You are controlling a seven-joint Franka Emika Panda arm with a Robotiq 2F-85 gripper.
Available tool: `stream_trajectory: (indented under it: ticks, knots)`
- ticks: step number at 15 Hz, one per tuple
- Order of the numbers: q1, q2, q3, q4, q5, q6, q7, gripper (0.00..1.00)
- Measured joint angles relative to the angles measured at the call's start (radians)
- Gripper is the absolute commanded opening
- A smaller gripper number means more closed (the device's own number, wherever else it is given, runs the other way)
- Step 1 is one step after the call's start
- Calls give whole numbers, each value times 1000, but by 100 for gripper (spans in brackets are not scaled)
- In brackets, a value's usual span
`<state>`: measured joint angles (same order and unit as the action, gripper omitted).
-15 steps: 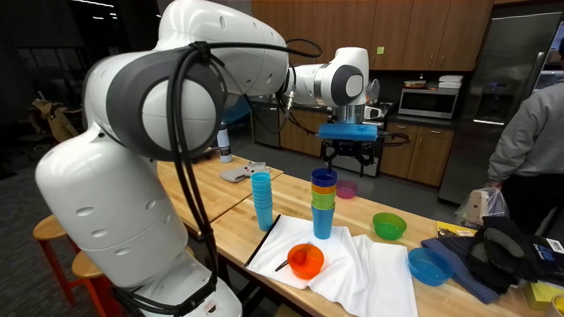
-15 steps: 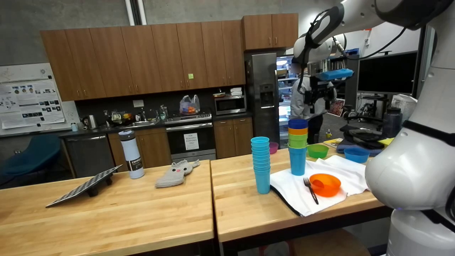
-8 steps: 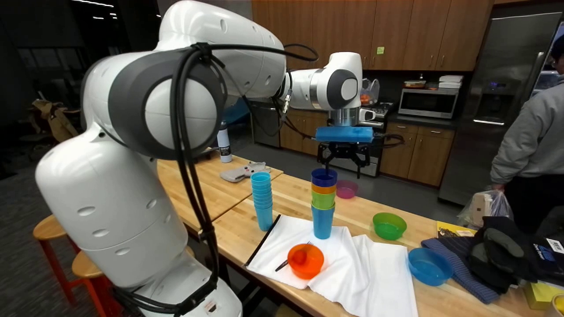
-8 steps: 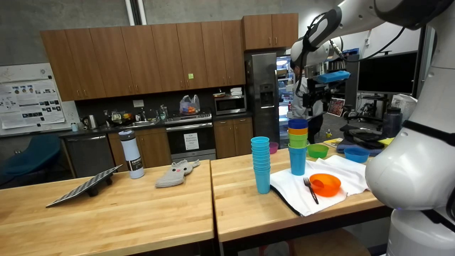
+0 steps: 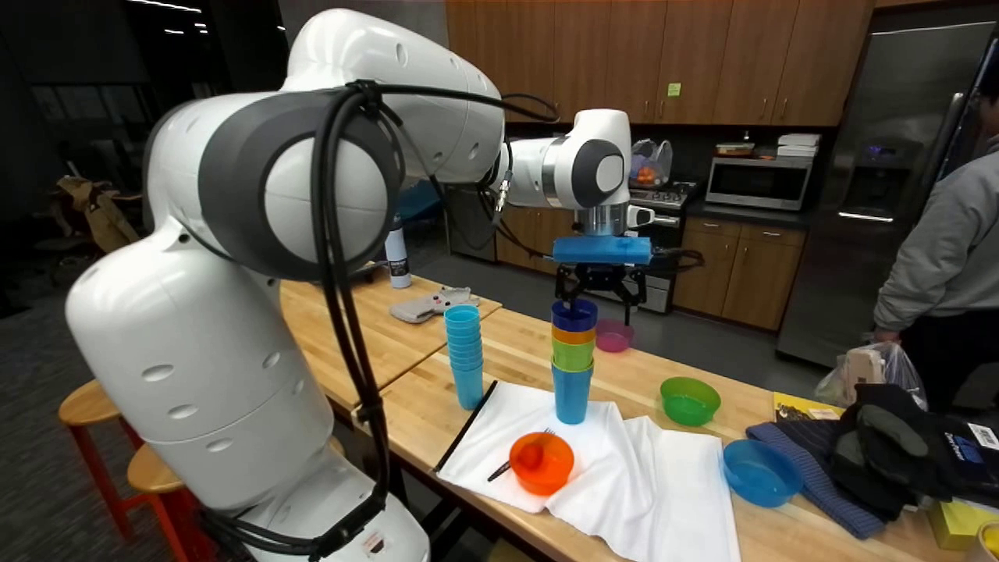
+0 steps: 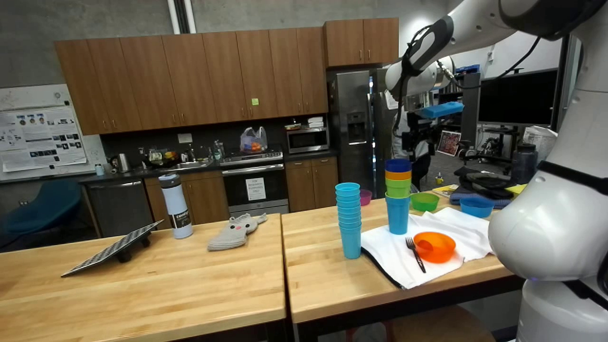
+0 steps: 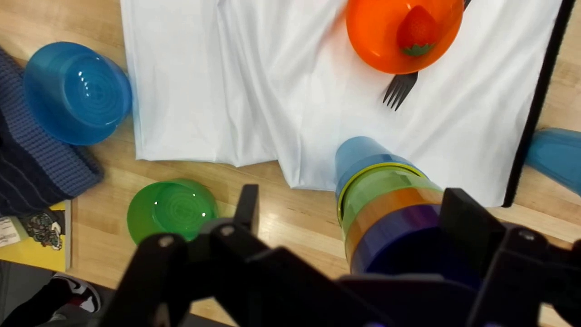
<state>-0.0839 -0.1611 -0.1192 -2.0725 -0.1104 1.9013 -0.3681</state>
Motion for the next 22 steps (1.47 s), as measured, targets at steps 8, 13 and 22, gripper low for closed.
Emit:
stream_trajectory:
  ticks: [8,13,22]
  knots:
    - [-1,0,-7,-37,0,23,-3,100]
    - [-2,-21,-22,-38,3,-24,-56,100]
    - [13,2,5,70,12,24,-33,100]
